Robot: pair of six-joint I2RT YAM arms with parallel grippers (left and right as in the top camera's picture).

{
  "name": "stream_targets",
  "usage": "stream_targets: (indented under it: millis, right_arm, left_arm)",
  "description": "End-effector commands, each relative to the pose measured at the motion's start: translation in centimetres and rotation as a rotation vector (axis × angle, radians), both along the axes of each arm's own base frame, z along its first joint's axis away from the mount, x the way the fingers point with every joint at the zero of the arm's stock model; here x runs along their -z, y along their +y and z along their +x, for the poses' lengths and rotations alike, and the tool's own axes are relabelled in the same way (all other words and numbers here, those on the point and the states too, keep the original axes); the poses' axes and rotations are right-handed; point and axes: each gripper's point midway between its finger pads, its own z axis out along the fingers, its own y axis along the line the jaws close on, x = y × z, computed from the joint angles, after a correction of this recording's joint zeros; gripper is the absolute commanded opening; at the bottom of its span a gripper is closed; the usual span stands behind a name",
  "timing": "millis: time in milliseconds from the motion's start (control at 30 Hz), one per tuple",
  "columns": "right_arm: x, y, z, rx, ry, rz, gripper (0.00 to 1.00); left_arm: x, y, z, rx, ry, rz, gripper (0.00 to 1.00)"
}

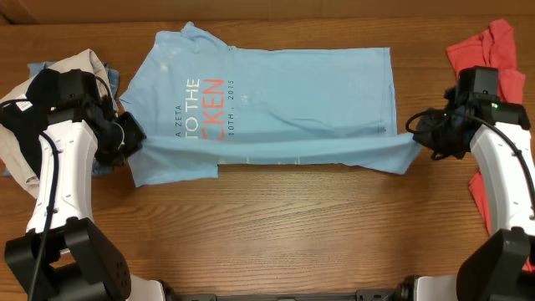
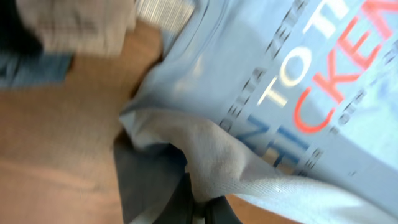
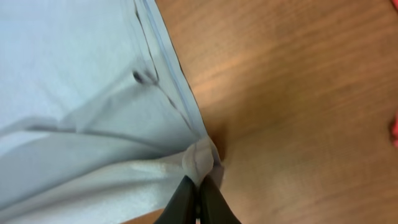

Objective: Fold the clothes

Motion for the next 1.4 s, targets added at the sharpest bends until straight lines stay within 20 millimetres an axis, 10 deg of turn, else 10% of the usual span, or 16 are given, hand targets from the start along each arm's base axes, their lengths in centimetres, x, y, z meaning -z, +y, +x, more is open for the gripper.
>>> stream_targets:
  millis: [0, 567, 1033, 1367]
  right_arm:
    - [0.3, 0.1, 1.3, -0.025, -0.031, -0.002, 0.04]
    - [4.2, 1.1, 4.0, -0.069, -0.024, 0.057, 0.04]
    - [4.2, 1.2, 5.5, -0.085, -0.074, 0.051, 0.04]
    - [5.6, 1.2, 5.2, -0.084, -0.033, 0.059, 0.04]
  left_arm:
    - [-0.9, 0.1, 1.5, -0.028, -0.075, -0.008, 0.05]
    - [-0.4, -1.8, 5.6, 0.048, -0.18, 0.02, 0.13]
    - [2.9, -0.7, 3.0, 0.024, -0.004, 0.074, 0.13]
    - [3.1, 0.0, 3.4, 0.015, -0.01, 0.108, 0.48]
